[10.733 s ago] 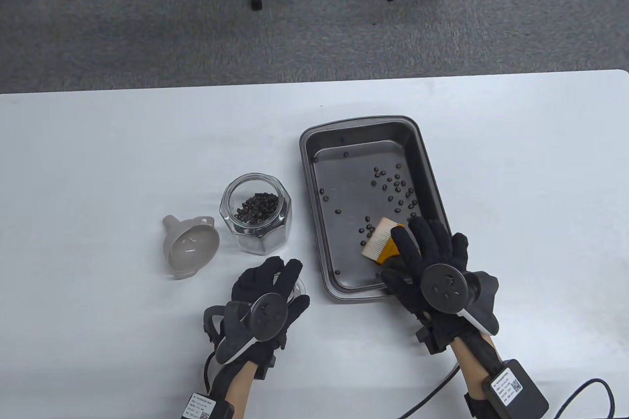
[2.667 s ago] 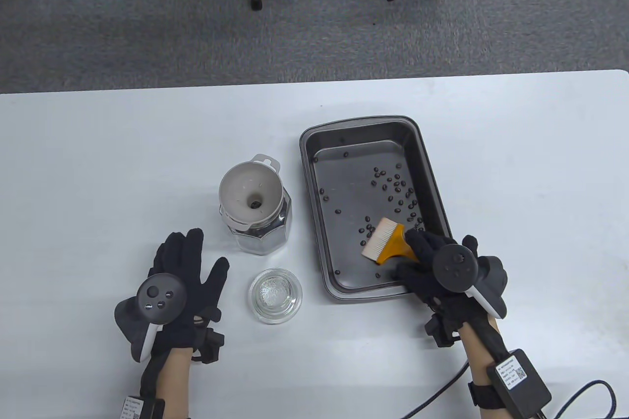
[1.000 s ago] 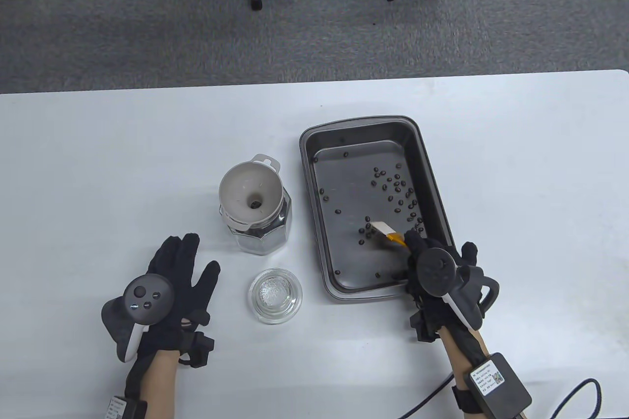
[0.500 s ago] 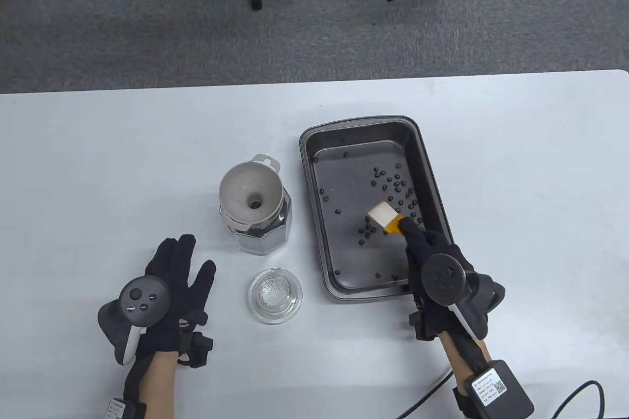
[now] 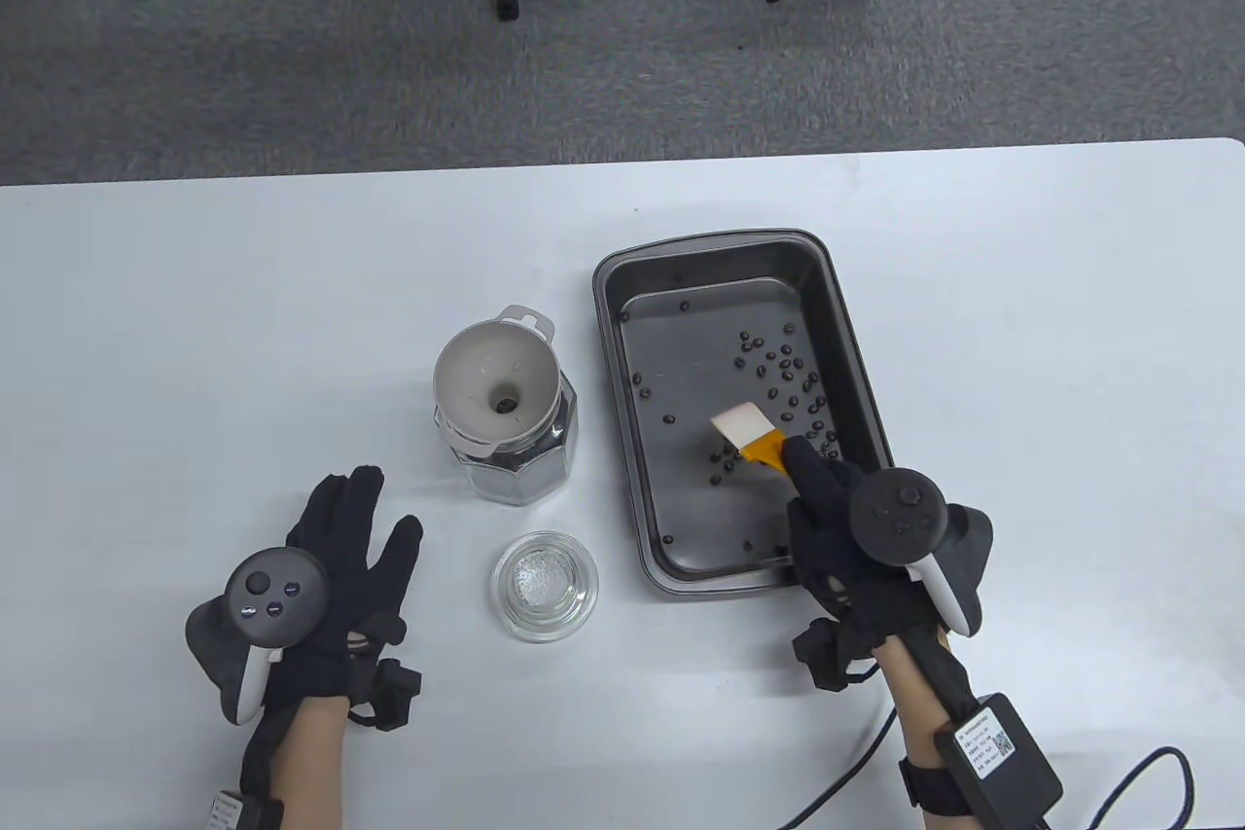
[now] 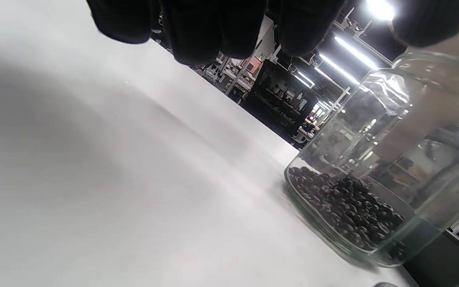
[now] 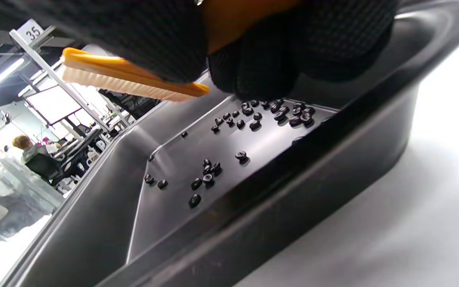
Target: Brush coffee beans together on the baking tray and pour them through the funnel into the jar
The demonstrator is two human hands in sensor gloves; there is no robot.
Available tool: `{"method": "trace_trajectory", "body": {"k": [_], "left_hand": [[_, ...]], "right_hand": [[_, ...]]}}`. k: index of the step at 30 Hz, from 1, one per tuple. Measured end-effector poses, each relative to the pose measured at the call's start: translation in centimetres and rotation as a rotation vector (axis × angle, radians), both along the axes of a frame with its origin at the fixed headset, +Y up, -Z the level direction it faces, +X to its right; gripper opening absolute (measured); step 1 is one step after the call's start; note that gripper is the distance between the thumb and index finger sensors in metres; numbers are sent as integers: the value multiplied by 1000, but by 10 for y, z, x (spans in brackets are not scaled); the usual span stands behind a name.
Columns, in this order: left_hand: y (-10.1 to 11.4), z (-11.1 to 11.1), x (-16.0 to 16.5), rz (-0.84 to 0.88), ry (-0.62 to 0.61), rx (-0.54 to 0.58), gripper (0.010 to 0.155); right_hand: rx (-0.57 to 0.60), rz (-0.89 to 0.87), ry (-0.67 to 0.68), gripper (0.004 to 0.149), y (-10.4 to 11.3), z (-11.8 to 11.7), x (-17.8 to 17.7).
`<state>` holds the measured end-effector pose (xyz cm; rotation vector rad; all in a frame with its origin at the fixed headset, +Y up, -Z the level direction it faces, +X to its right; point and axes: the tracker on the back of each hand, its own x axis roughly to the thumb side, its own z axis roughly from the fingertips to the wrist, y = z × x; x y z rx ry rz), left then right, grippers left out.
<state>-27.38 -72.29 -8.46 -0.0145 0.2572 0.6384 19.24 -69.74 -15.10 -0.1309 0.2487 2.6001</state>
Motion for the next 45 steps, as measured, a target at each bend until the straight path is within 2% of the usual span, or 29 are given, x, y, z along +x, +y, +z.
{"method": "trace_trajectory", "body": {"k": [6, 12, 16, 24, 30, 39, 45], "left_hand": [[1, -2, 6, 14, -30, 1, 72], [3, -1, 6, 45, -37, 12, 73], [4, -1, 6, 63, -42, 15, 73], [5, -2, 6, 104, -53, 27, 73], [5, -2, 6, 132, -57, 27, 73], [4, -6, 5, 160, -60, 14, 73], [2, -8, 3, 167, -55, 1, 73]], "right_hand": [[-19, -93, -32, 51, 12, -17, -2], [63, -105, -112, 43, 34, -38, -10], [124, -129, -170, 38, 41, -51, -14], [204, -130, -273, 30, 43, -75, -24], [167, -69, -327, 30, 36, -99, -35], [116, -85, -285, 31, 31, -124, -56], [107, -13, -248, 30, 26, -138, -74]]}}
